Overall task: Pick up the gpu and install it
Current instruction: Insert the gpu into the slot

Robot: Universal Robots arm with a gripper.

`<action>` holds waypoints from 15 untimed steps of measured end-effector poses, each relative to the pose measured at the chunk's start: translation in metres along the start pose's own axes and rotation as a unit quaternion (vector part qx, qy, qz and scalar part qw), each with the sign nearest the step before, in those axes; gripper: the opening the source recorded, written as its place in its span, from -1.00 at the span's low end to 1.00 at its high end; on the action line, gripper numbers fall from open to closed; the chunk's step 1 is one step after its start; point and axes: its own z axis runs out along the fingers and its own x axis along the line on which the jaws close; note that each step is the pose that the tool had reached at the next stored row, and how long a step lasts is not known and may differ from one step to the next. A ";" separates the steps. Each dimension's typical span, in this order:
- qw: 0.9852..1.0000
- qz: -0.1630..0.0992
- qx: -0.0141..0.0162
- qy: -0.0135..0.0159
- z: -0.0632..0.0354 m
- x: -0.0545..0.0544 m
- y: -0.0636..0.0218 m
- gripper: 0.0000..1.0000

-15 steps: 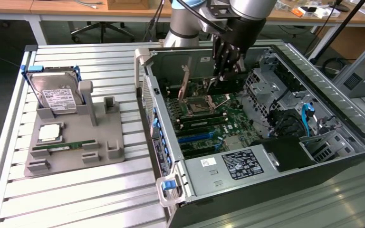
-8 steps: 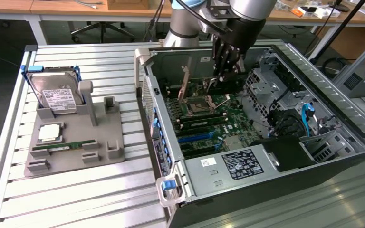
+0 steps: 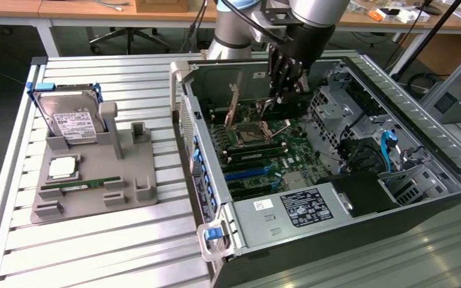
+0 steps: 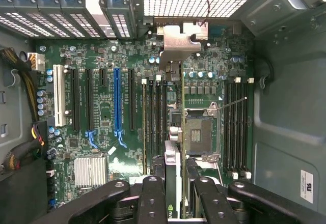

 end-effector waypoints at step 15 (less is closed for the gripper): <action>1.000 0.000 0.000 0.000 0.0032 0.000 0.0000 -0.47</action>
